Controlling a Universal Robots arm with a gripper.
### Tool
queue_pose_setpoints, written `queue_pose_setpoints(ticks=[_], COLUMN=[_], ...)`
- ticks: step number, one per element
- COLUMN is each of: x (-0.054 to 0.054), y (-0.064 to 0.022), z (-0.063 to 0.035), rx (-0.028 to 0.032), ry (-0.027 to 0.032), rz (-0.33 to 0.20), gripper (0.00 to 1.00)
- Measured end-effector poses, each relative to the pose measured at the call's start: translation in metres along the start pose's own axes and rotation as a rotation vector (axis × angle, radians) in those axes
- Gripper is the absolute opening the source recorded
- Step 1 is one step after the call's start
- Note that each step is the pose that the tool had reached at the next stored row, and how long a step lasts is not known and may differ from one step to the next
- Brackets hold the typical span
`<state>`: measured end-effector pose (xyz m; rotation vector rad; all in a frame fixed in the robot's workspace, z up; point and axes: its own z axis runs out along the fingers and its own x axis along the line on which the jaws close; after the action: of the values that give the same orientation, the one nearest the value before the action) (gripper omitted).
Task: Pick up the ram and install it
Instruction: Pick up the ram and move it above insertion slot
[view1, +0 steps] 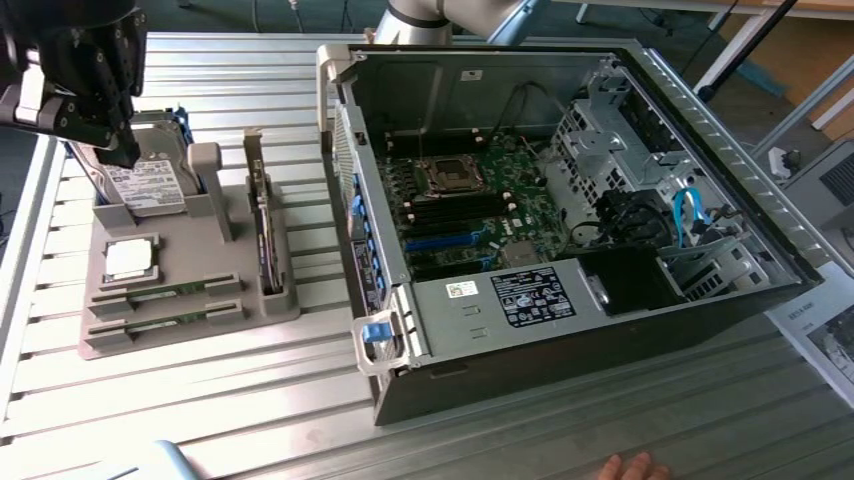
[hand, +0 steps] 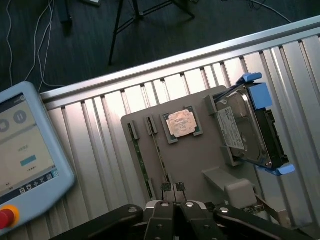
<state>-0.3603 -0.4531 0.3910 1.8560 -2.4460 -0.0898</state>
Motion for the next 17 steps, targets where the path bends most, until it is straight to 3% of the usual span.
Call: queue_pose_setpoints(ticks=[4, 7, 11, 17], x=[0.0, 0.0001, 0.0001, 0.0001], y=[0.0001, 0.0001, 0.0001, 0.0001], z=[0.0001, 0.0001, 0.0, 0.0001], rx=[0.0003, 0.0012, 0.0038, 0.0068], ry=[0.0, 0.0037, 0.0161, 0.0288], rz=[-0.001, -0.044, -0.181, -0.325], gripper=[0.1, 0.1, 0.1, 0.1])
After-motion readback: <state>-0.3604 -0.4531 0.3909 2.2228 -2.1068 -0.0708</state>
